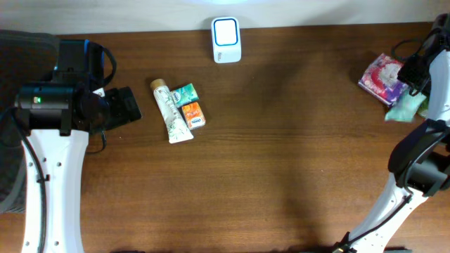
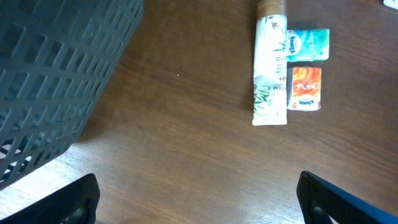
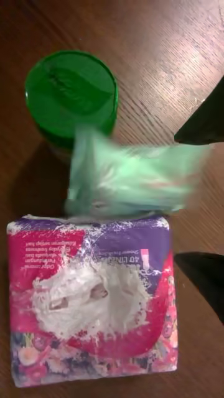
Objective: Scan the item barcode
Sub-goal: 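Reach the right gripper to the orange small box and grasp it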
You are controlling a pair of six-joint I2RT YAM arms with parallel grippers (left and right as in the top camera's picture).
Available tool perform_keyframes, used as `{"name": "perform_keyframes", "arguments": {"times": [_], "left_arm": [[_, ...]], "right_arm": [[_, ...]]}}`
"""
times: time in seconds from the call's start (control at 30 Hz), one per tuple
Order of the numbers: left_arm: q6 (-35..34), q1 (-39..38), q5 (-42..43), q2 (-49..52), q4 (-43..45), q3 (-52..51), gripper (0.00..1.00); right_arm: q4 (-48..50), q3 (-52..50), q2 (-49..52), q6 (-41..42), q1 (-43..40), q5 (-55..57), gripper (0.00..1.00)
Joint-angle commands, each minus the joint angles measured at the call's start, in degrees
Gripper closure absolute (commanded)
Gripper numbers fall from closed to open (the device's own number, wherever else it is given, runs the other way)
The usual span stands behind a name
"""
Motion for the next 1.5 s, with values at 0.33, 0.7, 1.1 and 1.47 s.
{"name": "perform_keyframes", "arguments": {"times": [0.33, 0.7, 1.1, 1.47], "left_arm": [[-0.74, 0.15, -0.26, -0.61, 0.04, 0.31, 0.01], [-0.74, 0.15, -0.26, -0.61, 0.02, 0.31, 0.01], [-0.74, 0.15, -0.26, -0.61, 0.04, 0.31, 0.01], [-0.74, 0.15, -0.26, -0.61, 0.04, 0.31, 0.01]], "right_arm": [[-3.41, -0.26, -4.87, -4.74, 14.27, -34.97, 0.18], [10.23, -0.28, -1.09, -4.76, 46.58, -34.03, 0.01], [11.8, -0.31, 7.8, -4.28, 57.05, -28.24, 0.01], [11.87, -0.42, 10.64, 1.31, 57.68, -24.37, 0.33]]}}
